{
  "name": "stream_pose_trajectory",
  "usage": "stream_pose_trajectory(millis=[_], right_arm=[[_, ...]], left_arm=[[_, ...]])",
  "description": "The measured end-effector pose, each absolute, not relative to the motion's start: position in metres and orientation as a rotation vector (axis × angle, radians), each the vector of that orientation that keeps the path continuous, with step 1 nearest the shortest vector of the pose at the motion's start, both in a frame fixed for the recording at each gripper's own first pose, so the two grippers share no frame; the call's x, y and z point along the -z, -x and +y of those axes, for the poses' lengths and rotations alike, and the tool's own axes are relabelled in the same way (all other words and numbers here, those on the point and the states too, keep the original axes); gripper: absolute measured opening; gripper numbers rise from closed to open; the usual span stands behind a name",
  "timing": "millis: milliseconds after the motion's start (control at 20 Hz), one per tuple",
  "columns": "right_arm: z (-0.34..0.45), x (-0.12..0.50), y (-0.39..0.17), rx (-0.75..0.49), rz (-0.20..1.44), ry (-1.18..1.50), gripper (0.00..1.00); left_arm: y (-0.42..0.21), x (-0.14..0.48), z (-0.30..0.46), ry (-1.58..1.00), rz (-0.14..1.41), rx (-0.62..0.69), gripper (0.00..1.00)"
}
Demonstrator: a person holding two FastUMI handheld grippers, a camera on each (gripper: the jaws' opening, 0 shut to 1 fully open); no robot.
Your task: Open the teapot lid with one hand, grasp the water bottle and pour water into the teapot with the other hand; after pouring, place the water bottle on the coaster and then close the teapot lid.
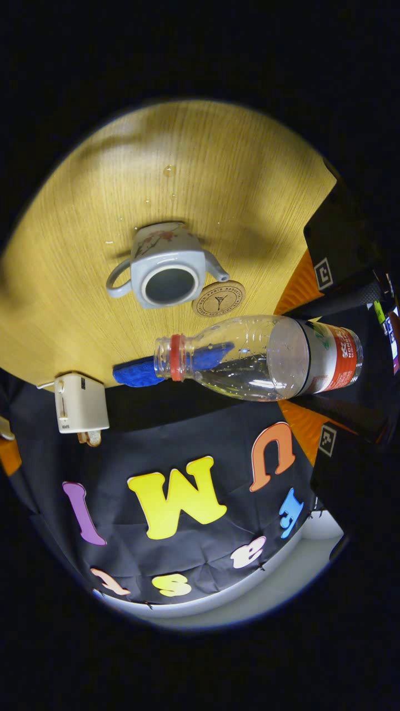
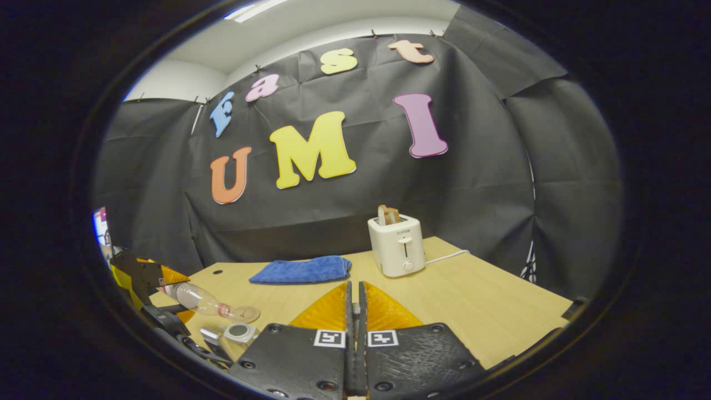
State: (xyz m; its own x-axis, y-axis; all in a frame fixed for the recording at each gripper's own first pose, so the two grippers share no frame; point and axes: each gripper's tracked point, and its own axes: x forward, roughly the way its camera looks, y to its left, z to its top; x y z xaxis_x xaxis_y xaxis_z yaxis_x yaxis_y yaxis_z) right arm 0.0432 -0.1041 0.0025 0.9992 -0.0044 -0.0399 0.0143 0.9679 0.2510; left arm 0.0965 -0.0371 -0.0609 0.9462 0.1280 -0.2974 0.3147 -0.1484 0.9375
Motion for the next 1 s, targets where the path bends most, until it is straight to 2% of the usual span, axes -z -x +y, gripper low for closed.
stream_pose_trajectory(millis=[300,600,1000], right_arm=[[-0.107,0.0,-0.044,0.026,0.043,-0.235,0.0],[-0.104,0.003,-0.047,0.033,0.048,-0.218,0.0],[-0.094,0.014,-0.052,0.023,0.068,-0.203,0.0]], left_arm=[[-0.086,0.045,-0.043,-1.349,0.299,0.134,0.72],[-0.096,0.015,-0.048,-1.039,0.185,0.071,0.72],[-0.148,0.012,-0.054,-0.422,0.106,0.124,0.73]])
